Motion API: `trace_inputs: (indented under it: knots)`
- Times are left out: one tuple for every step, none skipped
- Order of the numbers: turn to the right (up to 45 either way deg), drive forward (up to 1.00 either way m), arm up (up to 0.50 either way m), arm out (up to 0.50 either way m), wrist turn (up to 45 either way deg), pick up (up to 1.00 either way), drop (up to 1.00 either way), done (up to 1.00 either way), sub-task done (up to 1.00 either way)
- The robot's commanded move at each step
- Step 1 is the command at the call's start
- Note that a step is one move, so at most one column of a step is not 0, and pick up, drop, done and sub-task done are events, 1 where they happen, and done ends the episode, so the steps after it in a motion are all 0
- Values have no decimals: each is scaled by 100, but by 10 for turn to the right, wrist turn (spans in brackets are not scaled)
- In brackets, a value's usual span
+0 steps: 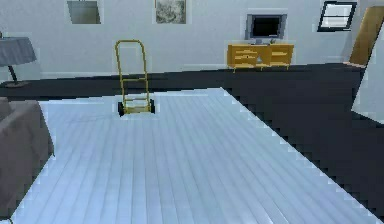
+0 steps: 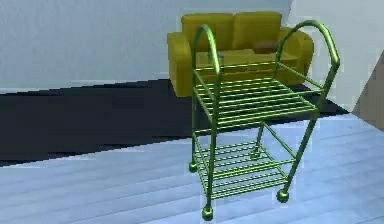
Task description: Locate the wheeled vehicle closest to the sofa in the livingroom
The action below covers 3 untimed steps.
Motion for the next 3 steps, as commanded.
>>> trace_inputs:
  knots:
    - [-120,0,0,0,0,0,0,0,0]
    - [0,100,0,0,0,0,0,0,0]
    - [0,100,0,0,0,0,0,0,0]
